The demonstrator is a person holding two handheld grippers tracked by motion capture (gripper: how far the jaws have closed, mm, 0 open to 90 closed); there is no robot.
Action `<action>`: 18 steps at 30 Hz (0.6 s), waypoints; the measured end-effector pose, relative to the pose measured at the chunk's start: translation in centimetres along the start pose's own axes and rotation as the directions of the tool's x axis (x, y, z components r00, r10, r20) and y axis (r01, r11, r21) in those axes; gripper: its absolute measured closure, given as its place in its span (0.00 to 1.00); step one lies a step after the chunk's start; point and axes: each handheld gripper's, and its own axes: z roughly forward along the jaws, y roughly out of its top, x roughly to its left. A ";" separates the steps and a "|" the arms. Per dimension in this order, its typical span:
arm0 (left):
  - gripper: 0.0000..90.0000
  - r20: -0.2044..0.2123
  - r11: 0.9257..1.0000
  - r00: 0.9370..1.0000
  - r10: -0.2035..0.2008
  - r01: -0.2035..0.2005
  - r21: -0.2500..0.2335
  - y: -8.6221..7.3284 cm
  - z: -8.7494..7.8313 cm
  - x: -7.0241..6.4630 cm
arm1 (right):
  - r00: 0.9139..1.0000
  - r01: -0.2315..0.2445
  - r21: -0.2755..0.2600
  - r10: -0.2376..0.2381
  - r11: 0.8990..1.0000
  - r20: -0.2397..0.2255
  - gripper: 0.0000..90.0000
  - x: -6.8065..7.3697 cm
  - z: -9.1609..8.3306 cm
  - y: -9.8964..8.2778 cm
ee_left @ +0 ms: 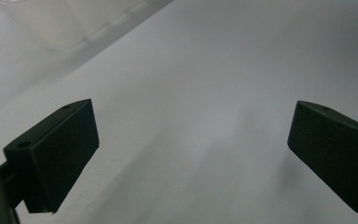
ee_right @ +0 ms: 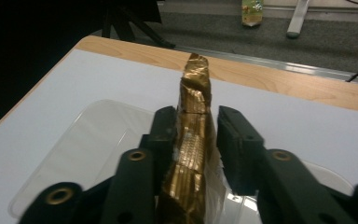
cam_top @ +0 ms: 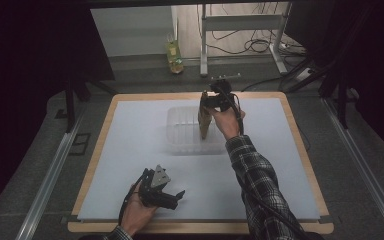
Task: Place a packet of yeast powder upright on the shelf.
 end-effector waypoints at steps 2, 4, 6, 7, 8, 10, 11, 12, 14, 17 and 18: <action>0.02 -0.001 1.000 1.000 -0.002 0.002 -0.003 0.0 0.0 0.0 | 1.000 0.008 -0.002 -0.008 1.000 0.000 0.67 -0.1 -0.1 0.0; 0.02 -0.002 1.000 1.000 -0.001 0.001 -0.002 0.0 0.0 0.0 | 1.000 0.022 -0.004 -0.022 1.000 -0.009 0.61 -0.1 -0.3 -0.1; 0.02 -0.003 1.000 1.000 -0.002 0.002 -0.004 0.0 0.0 0.0 | 0.999 0.039 -0.002 -0.039 0.999 -0.013 0.58 -0.1 -0.5 -0.2; 0.02 -0.005 1.000 1.000 -0.001 0.001 -0.004 0.0 0.0 0.0 | 0.999 0.043 -0.005 -0.043 0.999 -0.013 0.56 -0.1 -0.6 -0.2; 0.02 -0.006 1.000 1.000 -0.002 0.002 -0.004 0.0 0.0 0.0 | 0.999 0.049 -0.010 -0.049 0.999 -0.019 0.54 -0.1 -0.7 -0.3; 0.02 -0.006 1.000 1.000 -0.002 0.002 -0.003 0.0 0.0 0.0 | 0.998 0.061 -0.007 -0.061 0.998 -0.029 0.51 -0.2 -0.8 -0.4; 0.02 -0.006 1.000 1.000 -0.003 0.003 -0.004 0.0 0.0 0.0 | 0.997 0.070 -0.003 -0.070 0.998 -0.034 0.49 -0.1 -0.8 -0.4; 0.02 -0.006 1.000 1.000 -0.003 0.003 -0.004 0.0 0.0 0.0 | 0.996 0.081 -0.006 -0.082 0.997 -0.037 0.48 0.0 -0.9 -0.5; 0.02 -0.005 1.000 1.000 -0.002 0.002 -0.003 0.0 0.0 0.0 | 0.994 0.098 -0.008 -0.098 0.995 -0.044 0.44 0.2 -1.1 -0.5; 0.02 -0.006 1.000 1.000 -0.002 0.002 -0.004 0.0 0.0 0.0 | 0.992 0.116 -0.017 -0.117 0.993 -0.049 0.40 0.5 -1.4 -0.5; 0.02 -0.006 1.000 1.000 -0.002 0.002 -0.005 0.0 0.0 0.0 | 0.991 0.124 -0.019 -0.125 0.992 -0.051 0.39 0.6 -1.5 -0.5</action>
